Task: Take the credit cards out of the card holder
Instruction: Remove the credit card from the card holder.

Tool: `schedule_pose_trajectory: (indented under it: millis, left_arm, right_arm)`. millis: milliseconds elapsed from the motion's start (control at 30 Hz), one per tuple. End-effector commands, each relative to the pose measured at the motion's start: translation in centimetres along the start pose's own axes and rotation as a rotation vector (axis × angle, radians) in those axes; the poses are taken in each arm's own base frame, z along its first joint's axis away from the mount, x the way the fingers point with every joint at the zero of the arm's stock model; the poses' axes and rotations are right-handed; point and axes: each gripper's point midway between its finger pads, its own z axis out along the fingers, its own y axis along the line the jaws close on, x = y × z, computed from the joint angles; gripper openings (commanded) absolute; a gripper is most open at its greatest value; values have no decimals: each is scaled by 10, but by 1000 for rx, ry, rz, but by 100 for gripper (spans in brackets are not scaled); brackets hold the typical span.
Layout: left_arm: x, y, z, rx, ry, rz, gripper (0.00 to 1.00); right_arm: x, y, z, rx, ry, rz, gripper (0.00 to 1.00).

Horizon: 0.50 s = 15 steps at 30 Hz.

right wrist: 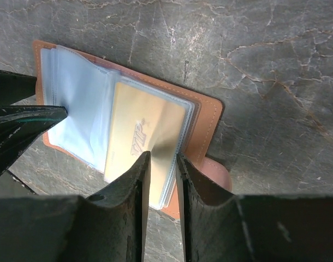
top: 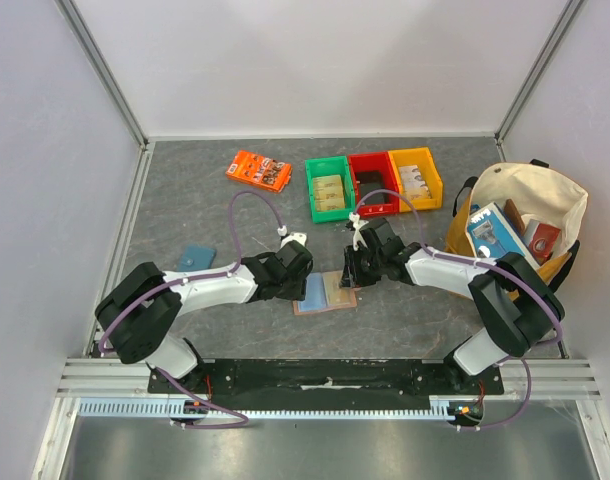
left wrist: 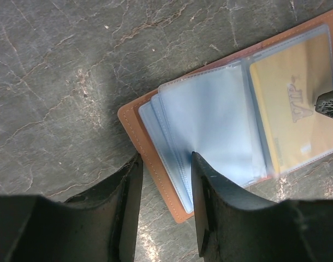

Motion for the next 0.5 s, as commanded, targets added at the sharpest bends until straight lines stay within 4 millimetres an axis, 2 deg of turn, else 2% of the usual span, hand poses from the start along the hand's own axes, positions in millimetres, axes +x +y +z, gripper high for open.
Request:
schedule_pose_trajectory:
  millis: [0, 167, 467]
  left_arm:
    - [12, -9, 1, 45, 34, -37, 43]
    - [11, -10, 1, 51, 31, -40, 43]
    - [10, -11, 0, 59, 27, -45, 43]
  right_arm:
    - [-11, 19, -3, -65, -23, -19, 31]
    - [-23, 32, -15, -91, -49, -34, 31]
    - [-31, 49, -30, -105, -42, -70, 36]
